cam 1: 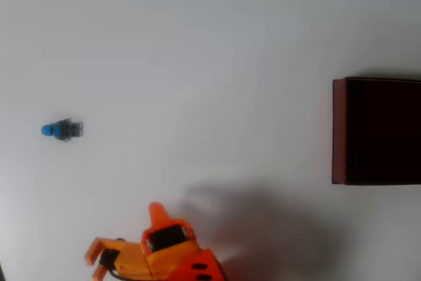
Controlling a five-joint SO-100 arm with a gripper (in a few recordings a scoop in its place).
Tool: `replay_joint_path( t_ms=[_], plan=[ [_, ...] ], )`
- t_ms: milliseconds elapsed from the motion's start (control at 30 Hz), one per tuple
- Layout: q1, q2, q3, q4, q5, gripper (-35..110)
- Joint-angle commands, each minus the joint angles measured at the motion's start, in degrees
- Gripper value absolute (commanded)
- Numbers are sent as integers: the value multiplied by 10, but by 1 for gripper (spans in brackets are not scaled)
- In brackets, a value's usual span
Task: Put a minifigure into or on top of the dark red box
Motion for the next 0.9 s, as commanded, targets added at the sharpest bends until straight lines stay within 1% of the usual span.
replay_joint_path(
  t_ms=[0, 67, 133, 233, 333, 467, 533, 600, 767, 867],
  plan=[
    [11, 4, -24, 29, 94, 7],
    [7, -9, -47, 33, 127, 8],
    [2, -58, -67, 15, 154, 9],
    [-31, -206, -126, -31, 193, 10],
    [-77, -372, -227, -42, 230, 9],
    [-108, -510, -330, -45, 285, 9],
    [-117, -552, -361, -47, 306, 9],
    [-127, -583, -384, -51, 324, 13],
    [-139, -665, -459, -47, 330, 14],
    [-135, -690, -508, -1, 323, 14]
  ],
)
